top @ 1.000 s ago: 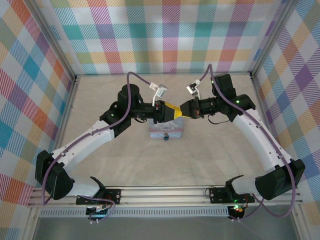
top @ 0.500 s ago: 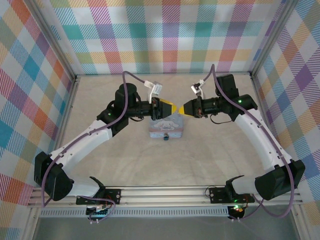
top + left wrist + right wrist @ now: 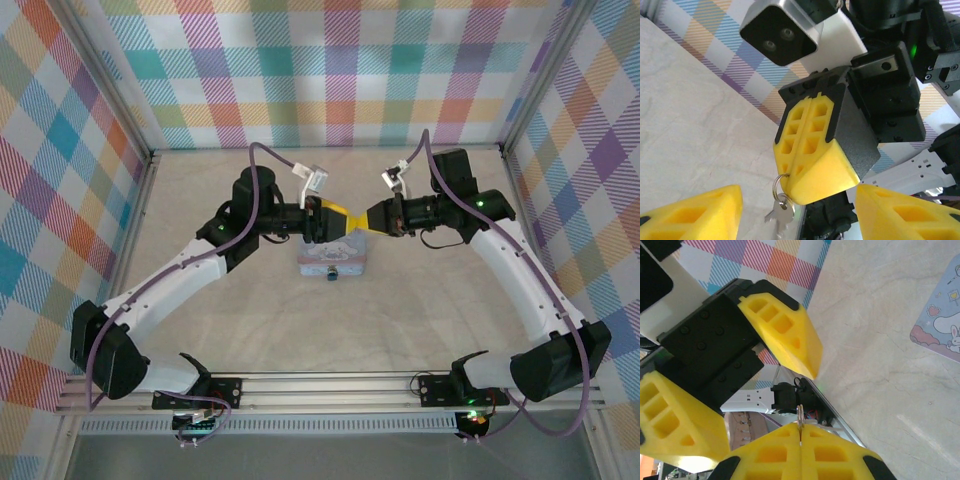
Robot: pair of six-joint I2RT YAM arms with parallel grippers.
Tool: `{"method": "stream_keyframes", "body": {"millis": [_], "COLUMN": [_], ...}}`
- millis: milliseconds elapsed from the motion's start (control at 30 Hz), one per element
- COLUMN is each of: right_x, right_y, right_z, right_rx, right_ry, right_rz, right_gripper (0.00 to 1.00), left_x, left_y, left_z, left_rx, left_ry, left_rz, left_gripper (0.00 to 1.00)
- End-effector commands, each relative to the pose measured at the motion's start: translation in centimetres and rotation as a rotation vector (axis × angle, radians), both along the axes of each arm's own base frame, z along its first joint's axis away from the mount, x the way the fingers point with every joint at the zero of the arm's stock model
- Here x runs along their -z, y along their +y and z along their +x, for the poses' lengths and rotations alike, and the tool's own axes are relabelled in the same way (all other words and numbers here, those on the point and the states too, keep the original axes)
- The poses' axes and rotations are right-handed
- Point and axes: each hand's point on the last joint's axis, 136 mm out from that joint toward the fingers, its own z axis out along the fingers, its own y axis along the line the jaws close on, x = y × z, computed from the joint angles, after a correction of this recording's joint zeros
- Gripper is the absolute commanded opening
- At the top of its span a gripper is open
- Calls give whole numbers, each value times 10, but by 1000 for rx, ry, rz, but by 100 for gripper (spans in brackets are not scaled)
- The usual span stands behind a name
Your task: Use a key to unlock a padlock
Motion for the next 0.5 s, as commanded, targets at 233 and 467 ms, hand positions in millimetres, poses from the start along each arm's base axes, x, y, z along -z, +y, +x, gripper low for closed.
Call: {"method": "stream_keyframes", "body": {"millis": [233,467], "right_x": [-4,-3], "right_y": [0,0], "right_z": [-9,-8], "right_rx": [-26,-25], "right_ry": [-6,-8], "right_rz": [22,17], "right_gripper": [0,0], "left_x": [-8,-7], "left_y": [-18,-17], "left_z": [-9,-12], "left_rx": [95,99], "left_ry": [-9,-11], "left_rz": [-25,-16], "left_gripper": [56,41]}}
